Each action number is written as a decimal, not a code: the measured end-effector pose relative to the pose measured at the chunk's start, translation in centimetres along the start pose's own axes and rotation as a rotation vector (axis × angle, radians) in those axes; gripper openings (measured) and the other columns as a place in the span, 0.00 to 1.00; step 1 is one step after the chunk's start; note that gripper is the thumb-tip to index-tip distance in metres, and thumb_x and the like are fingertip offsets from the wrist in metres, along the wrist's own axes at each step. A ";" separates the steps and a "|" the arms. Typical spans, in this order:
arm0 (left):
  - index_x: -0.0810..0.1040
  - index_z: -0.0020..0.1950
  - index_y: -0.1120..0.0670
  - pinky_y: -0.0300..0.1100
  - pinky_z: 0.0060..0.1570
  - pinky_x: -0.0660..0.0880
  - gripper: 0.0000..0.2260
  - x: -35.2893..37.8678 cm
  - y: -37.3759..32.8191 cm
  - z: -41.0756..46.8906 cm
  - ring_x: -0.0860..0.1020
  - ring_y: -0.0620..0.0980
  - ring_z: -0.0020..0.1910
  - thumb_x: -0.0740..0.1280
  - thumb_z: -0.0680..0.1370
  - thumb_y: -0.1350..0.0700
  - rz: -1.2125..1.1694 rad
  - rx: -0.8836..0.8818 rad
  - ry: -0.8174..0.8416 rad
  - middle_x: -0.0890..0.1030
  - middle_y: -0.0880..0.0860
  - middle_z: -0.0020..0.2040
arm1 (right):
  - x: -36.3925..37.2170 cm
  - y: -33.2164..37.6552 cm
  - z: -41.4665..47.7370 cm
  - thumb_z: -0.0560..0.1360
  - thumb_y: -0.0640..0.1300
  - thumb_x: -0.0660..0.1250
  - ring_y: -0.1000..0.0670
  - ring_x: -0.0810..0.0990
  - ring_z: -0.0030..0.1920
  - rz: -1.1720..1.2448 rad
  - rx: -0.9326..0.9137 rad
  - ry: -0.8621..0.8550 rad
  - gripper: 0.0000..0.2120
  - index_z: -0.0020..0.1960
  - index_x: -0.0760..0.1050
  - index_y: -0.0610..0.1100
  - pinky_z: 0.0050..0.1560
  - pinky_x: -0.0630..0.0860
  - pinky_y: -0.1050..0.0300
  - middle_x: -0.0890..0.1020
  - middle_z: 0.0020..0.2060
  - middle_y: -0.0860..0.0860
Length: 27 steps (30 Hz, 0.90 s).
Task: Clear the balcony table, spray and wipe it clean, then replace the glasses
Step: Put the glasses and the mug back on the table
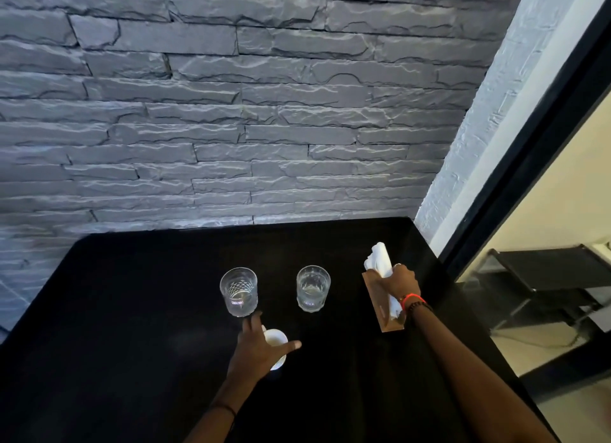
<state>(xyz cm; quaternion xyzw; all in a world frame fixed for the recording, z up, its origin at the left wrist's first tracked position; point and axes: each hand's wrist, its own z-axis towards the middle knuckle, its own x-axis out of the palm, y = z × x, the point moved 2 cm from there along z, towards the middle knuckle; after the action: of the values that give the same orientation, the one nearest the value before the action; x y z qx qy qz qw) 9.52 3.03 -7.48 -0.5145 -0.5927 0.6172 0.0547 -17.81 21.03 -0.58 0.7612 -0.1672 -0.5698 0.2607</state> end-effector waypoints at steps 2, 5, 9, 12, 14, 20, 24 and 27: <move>0.59 0.73 0.53 0.53 0.62 0.73 0.53 -0.4 -0.3 -0.1 0.70 0.52 0.65 0.74 0.56 0.30 -0.021 0.021 -0.007 0.64 0.54 0.69 | -0.2 0.1 1.4 0.66 0.62 0.69 0.41 0.80 0.49 -0.019 0.010 -0.027 0.26 0.50 0.73 0.41 0.50 0.77 0.51 0.80 0.49 0.43; 0.58 0.73 0.50 0.50 0.62 0.73 0.52 -1.1 -0.2 0.2 0.70 0.50 0.65 0.73 0.57 0.30 -0.074 0.034 0.001 0.63 0.53 0.71 | -0.4 0.0 3.9 0.66 0.61 0.69 0.40 0.80 0.51 -0.051 0.024 -0.032 0.26 0.52 0.74 0.40 0.50 0.77 0.50 0.80 0.51 0.42; 0.57 0.74 0.50 0.49 0.65 0.70 0.52 -1.9 0.6 0.6 0.67 0.50 0.68 0.71 0.58 0.28 -0.065 0.002 -0.008 0.63 0.50 0.71 | -0.6 -1.1 6.6 0.68 0.57 0.69 0.39 0.78 0.54 -0.110 0.039 -0.011 0.26 0.55 0.74 0.38 0.52 0.76 0.49 0.79 0.54 0.40; 0.59 0.73 0.50 0.48 0.65 0.69 0.52 -2.5 1.1 0.7 0.67 0.48 0.67 0.68 0.56 0.25 -0.036 -0.001 -0.022 0.66 0.48 0.68 | -0.5 -1.9 8.2 0.70 0.54 0.69 0.38 0.78 0.55 -0.121 0.024 0.018 0.24 0.55 0.74 0.35 0.51 0.74 0.50 0.79 0.54 0.37; 0.61 0.71 0.50 0.45 0.63 0.69 0.49 -2.8 1.5 0.6 0.67 0.46 0.66 0.69 0.57 0.27 -0.042 0.002 -0.033 0.67 0.46 0.65 | -0.5 -1.9 8.7 0.70 0.53 0.70 0.38 0.77 0.56 -0.145 0.010 0.043 0.24 0.55 0.74 0.34 0.52 0.73 0.50 0.79 0.54 0.36; 0.68 0.66 0.45 0.43 0.58 0.72 0.35 -5.0 -0.1 -0.1 0.73 0.42 0.60 0.67 0.65 0.29 -0.037 0.080 -0.133 0.72 0.42 0.60 | -2.0 -1.5 9.5 0.72 0.56 0.67 0.36 0.75 0.57 -0.239 -0.032 -0.035 0.27 0.56 0.71 0.32 0.57 0.71 0.47 0.77 0.55 0.34; 0.71 0.61 0.48 0.42 0.53 0.75 0.27 -9.1 -3.9 0.8 0.76 0.45 0.57 0.64 0.69 0.33 -0.074 0.232 -0.297 0.76 0.45 0.57 | -5.0 1.3 8.2 0.75 0.55 0.64 0.33 0.71 0.59 -0.191 -0.089 -0.205 0.27 0.59 0.70 0.31 0.58 0.70 0.43 0.74 0.56 0.31; 0.69 0.66 0.53 0.40 0.57 0.69 0.29 -13.1 -8.0 1.9 0.73 0.48 0.62 0.64 0.72 0.37 -0.079 0.353 -0.430 0.73 0.51 0.63 | -8.4 4.6 6.8 0.76 0.51 0.65 0.32 0.69 0.61 -0.136 -0.253 -0.339 0.26 0.60 0.69 0.28 0.60 0.68 0.42 0.73 0.58 0.30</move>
<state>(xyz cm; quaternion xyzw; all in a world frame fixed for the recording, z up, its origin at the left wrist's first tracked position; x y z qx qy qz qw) 9.95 -4.77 5.84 -0.3307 -0.4936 0.8033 0.0403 -26.59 20.56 7.19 0.6253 -0.0840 -0.7223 0.2832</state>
